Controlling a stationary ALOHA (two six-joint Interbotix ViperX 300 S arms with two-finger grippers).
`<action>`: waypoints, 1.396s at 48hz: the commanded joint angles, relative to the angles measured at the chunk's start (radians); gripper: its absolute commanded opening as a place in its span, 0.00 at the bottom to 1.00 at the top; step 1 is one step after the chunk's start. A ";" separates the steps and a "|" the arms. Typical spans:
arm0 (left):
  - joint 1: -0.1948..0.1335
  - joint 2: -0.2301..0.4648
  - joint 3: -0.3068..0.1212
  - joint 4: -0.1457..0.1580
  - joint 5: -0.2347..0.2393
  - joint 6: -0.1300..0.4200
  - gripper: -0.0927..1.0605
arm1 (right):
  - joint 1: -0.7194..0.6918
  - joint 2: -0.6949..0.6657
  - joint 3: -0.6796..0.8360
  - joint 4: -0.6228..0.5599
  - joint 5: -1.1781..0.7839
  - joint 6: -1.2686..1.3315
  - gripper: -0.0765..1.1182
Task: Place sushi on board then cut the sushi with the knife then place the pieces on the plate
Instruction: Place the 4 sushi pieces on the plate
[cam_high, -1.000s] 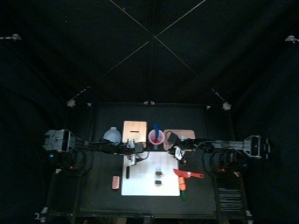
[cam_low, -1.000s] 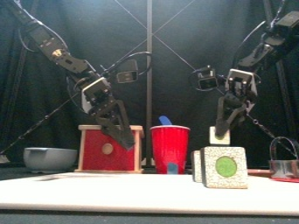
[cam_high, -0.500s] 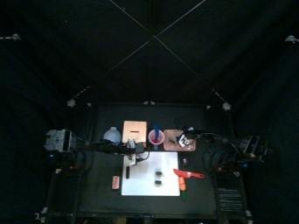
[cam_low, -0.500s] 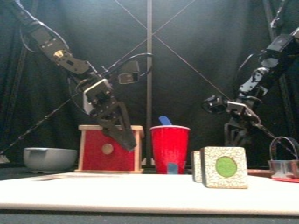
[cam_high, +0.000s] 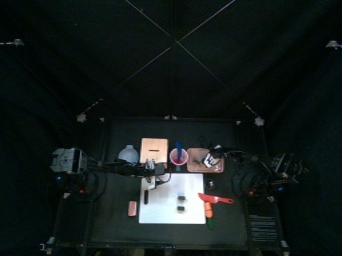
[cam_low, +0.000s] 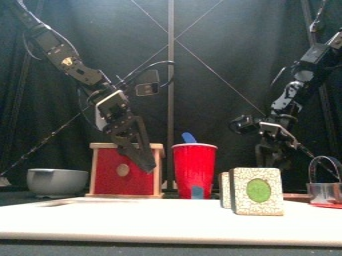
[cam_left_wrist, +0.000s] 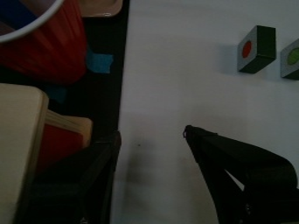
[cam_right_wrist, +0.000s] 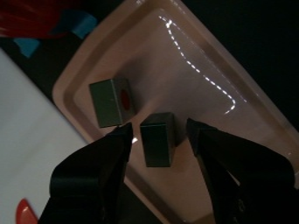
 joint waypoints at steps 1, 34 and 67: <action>0.002 -0.008 -0.023 -0.002 -0.003 -0.002 0.90 | 0.064 -0.074 -0.040 0.006 0.025 -0.003 0.78; 0.002 -0.006 -0.026 -0.018 -0.003 0.002 0.90 | 0.681 0.057 -0.193 0.052 -0.123 -0.003 0.79; 0.000 -0.005 -0.021 -0.018 -0.003 0.002 0.90 | 0.755 0.291 -0.295 0.055 -0.161 -0.006 0.78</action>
